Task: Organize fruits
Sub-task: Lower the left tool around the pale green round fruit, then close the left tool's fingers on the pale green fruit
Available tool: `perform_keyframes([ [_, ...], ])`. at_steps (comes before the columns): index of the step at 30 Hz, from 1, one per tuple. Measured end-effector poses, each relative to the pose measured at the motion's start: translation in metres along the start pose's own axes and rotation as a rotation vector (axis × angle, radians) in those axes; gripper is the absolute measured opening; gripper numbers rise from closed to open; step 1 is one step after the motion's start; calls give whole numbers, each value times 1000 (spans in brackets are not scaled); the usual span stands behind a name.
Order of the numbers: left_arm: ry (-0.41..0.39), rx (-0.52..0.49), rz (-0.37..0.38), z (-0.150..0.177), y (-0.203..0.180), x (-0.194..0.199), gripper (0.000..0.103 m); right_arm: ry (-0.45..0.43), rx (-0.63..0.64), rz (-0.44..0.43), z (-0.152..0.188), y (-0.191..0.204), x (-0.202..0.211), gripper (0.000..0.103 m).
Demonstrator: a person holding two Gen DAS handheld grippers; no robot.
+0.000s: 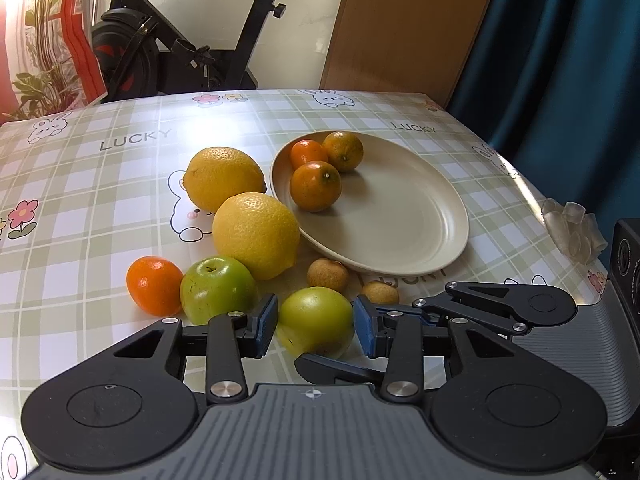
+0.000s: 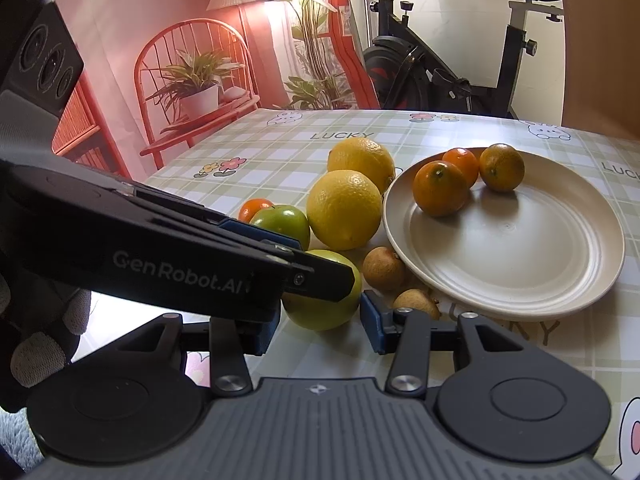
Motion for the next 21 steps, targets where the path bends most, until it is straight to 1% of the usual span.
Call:
perform_keyframes([
  [3, -3, 3, -1, 2, 0, 2, 44, -10, 2, 4, 2, 1, 1, 47],
  [10, -17, 60, 7, 8, 4, 5, 44, -16, 13, 2, 5, 4, 1, 49],
  [16, -33, 79, 5, 12, 4, 6, 44, -7, 11, -2, 7, 3, -3, 50],
  [21, -43, 92, 5, 13, 5, 6, 44, -17, 10, -5, 8, 2, -4, 49],
])
Point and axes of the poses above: each gripper's, at about its wrist camera, not at the fingertips, and x roughly against the way its jaws point, y to its left, z to its underside, the point moved 6 cm from there along -x, roughly the way its jaws point, and after that the axes turned 4 degrees about -z, right-handed, at the moved point
